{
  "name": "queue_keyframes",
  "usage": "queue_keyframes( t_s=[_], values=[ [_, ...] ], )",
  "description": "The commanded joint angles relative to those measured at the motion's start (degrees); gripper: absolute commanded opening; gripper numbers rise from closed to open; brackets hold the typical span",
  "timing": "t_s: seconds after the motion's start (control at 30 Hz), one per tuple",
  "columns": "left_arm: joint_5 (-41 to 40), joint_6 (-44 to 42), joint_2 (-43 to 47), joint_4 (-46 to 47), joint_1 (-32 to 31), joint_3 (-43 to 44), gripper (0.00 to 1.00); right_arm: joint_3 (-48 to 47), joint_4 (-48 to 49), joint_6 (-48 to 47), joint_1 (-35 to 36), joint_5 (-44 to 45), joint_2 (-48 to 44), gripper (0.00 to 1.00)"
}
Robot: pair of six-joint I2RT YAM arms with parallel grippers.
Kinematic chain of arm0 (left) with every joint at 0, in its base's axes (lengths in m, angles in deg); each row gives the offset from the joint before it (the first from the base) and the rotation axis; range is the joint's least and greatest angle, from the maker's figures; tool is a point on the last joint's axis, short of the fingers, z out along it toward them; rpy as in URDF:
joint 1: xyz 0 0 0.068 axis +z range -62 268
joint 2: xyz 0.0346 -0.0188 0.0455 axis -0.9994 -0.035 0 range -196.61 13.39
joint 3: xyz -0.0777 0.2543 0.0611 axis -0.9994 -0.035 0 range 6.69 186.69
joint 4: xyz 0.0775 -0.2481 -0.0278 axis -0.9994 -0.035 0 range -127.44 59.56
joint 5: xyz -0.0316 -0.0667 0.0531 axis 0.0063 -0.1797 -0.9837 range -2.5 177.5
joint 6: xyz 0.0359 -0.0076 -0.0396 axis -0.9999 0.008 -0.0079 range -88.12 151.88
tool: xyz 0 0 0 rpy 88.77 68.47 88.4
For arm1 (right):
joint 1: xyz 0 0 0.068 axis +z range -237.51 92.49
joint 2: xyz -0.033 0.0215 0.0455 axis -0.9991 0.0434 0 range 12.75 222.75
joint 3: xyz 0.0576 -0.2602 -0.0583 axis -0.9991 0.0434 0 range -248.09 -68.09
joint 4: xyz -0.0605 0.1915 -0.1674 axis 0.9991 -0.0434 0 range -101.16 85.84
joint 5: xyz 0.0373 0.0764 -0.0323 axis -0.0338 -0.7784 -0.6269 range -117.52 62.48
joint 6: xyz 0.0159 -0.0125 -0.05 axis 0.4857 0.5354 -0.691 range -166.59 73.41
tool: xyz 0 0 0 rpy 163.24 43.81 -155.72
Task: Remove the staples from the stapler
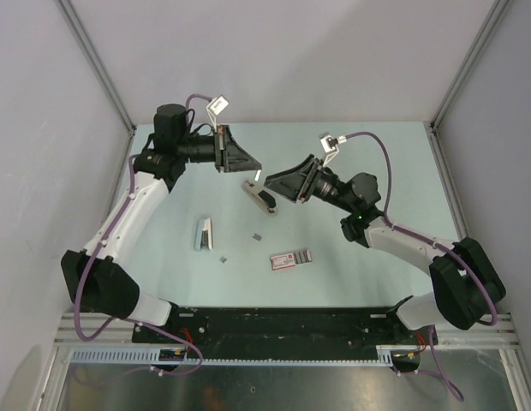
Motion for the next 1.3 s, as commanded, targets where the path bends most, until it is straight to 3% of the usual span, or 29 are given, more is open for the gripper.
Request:
queue_keyframes(
  t_s=[0.0,0.43,0.9,1.27],
  values=[
    [2.14,3.10,3.47,4.52,0.54,-1.34,0.00,-3.52,2.67,-1.31,2.39,2.21,1.34,0.55],
    [1.81,4.52,6.43,7.01,0.56,-4.82,0.00,-5.04,5.89,0.83,3.49,5.02,4.71,0.47],
    [1.44,4.40,7.39,8.32,0.57,-7.21,0.00,-6.53,9.18,3.78,4.01,4.80,6.62,0.30],
    [0.55,4.13,8.11,8.61,0.52,-8.24,0.01,-7.06,5.63,2.01,4.75,5.14,5.99,0.03]
  ],
)
